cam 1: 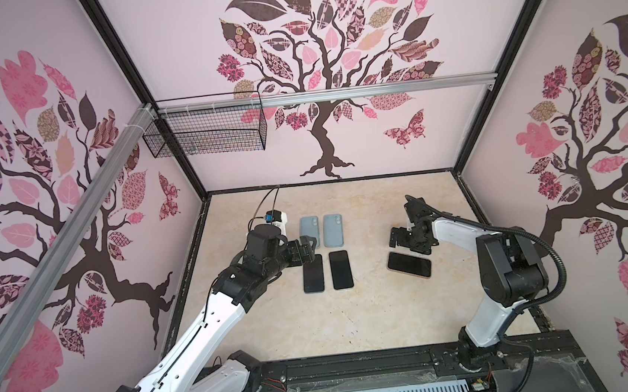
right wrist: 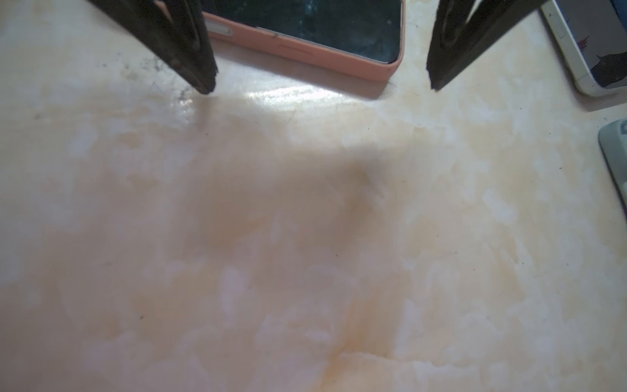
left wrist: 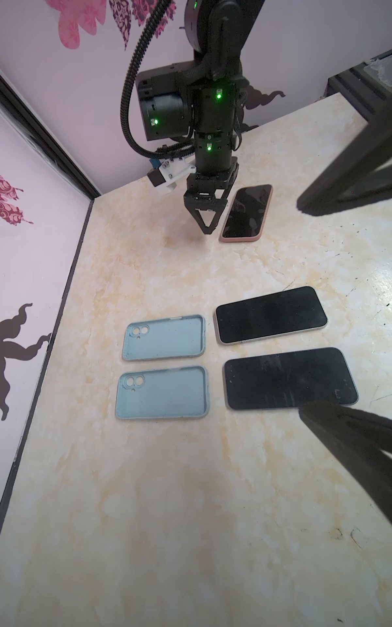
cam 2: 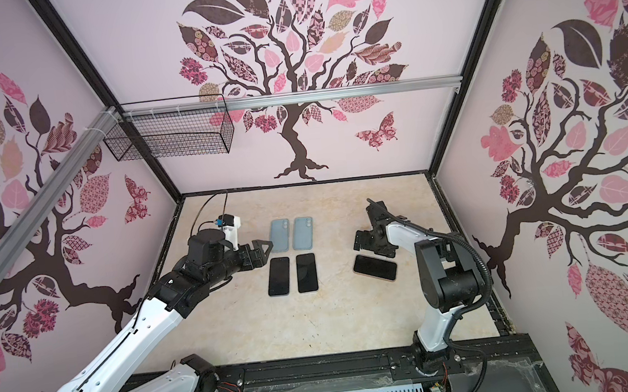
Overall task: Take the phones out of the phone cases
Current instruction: 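Lower the right gripper and close it on the pink-cased phone's end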
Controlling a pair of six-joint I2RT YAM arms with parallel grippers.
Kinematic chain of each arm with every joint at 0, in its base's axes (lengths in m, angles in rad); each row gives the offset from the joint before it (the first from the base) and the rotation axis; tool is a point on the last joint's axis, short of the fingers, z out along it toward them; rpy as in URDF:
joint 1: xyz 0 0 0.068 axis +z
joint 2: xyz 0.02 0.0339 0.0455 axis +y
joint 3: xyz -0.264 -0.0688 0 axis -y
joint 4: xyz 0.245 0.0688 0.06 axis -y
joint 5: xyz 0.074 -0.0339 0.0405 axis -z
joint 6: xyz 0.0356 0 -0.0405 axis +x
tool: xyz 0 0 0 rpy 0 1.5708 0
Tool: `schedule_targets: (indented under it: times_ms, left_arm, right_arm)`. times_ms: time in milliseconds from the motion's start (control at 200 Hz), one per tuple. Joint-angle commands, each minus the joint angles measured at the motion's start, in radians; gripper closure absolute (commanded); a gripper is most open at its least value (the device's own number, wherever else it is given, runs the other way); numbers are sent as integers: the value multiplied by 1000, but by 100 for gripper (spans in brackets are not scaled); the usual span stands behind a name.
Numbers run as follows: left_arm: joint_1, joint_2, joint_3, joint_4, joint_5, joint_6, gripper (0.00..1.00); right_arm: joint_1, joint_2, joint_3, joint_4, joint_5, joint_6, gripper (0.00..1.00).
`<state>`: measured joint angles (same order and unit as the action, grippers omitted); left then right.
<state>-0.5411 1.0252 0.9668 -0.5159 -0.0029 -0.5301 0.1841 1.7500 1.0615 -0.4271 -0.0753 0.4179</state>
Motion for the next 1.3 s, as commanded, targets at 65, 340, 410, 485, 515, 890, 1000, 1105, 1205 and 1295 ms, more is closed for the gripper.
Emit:
schedule_targets:
  times_ms: [65,340,410,485,515,890,1000,1105,1205,1295]
  left_arm:
    - [7,-13,-6,-34,-114,-64,2]
    - [6,-56,-17,10,-79,-25,2]
    - [6,-67,-26,27,-63,7,2]
    - [6,-71,-28,30,-53,22,2]
    - [6,-71,-25,26,-46,28,2]
    - [6,-61,-23,13,-3,28,2]
    - [6,-53,-20,6,3,28,2]
    - [9,-43,-14,-5,0,17,2]
    - [15,-35,-13,-8,9,6,2]
    - [17,-30,-13,-12,21,3,2]
  right_arm:
    - [-11,36,24,-57,-7,-10,1]
    - [-12,11,-10,-89,-23,-11,0]
    - [-13,-4,-25,-99,-25,-12,0]
    - [-14,-24,-46,-104,-43,-11,0]
    - [-14,-34,-59,-102,-52,-9,0]
    - [1,-132,-204,-77,-175,13,1]
    - [62,-150,-207,-101,-124,12,0]
    - [145,-142,-189,-122,-51,25,0]
    - [193,-109,-162,-133,-5,33,0]
    - [214,-77,-132,-148,46,28,0]
